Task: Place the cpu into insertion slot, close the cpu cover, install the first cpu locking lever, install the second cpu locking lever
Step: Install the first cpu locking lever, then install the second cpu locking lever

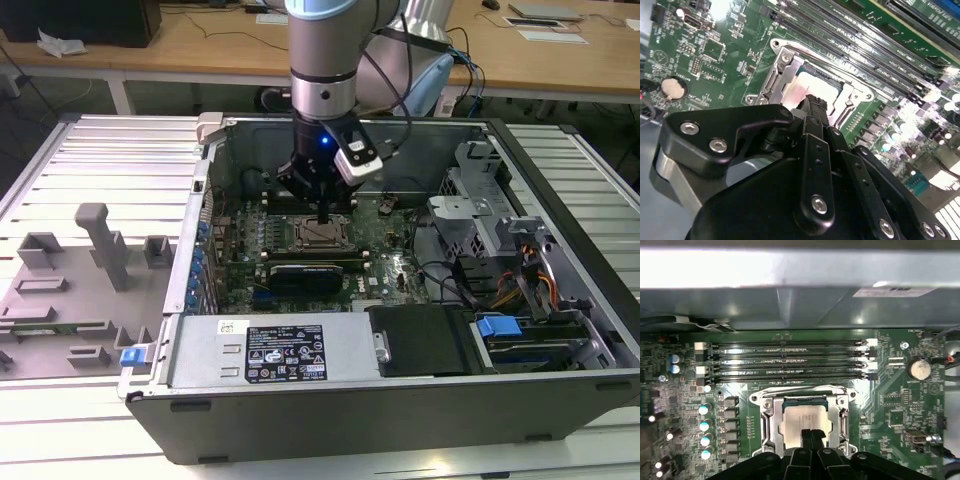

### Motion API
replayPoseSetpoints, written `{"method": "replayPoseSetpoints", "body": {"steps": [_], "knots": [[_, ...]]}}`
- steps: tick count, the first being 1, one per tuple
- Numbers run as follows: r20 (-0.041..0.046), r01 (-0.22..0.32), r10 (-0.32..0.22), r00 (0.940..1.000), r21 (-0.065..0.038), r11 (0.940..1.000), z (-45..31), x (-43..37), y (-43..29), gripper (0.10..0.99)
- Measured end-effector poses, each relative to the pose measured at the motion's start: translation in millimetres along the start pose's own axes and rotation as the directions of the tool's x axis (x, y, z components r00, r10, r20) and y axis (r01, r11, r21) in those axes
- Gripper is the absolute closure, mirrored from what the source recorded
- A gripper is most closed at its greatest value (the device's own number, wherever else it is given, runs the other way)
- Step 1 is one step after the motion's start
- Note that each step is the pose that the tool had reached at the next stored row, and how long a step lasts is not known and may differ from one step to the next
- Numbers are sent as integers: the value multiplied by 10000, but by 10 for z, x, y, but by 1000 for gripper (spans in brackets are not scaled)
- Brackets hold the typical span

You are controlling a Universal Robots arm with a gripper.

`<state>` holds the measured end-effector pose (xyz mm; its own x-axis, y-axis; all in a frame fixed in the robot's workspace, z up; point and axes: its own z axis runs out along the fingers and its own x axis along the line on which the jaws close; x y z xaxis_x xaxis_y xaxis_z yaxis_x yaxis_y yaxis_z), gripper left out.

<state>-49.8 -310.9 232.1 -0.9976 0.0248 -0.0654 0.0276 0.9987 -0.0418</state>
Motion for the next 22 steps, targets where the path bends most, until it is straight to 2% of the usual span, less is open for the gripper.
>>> {"method": "replayPoseSetpoints", "body": {"steps": [16, 18, 21, 22], "knots": [[-1, 0, 0, 10000, 1, 10000, -15, -1, -1, 980], [-2, 0, 0, 10000, 4, 10000, -39, -2, -2, 980], [-1, 0, 0, 10000, 0, 10000, -145, -10, -6, 980], [0, 0, 0, 10000, -1, 10000, -145, -10, -6, 980]]}}
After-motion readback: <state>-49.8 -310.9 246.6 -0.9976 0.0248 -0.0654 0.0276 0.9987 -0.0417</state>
